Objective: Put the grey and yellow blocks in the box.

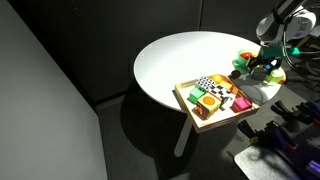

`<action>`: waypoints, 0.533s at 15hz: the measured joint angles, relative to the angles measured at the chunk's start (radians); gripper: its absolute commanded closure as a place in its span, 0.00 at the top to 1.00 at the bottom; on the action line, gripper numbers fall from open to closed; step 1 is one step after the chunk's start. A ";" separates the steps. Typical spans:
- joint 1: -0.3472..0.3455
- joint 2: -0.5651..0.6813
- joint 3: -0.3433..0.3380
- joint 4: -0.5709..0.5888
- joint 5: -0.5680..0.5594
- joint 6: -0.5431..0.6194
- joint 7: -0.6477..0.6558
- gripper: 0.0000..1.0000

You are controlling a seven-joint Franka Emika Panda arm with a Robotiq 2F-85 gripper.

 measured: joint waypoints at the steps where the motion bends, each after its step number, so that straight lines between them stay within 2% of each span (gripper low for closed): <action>1: -0.001 0.002 -0.001 0.003 0.000 0.000 0.000 1.00; 2: -0.003 0.003 -0.001 0.006 0.000 0.000 0.000 0.77; 3: -0.003 0.004 -0.002 0.008 0.000 0.000 0.001 0.74; 5: -0.003 0.006 -0.006 0.014 0.000 0.000 0.001 0.56; 8: -0.003 0.006 -0.012 0.019 0.000 0.000 0.001 0.34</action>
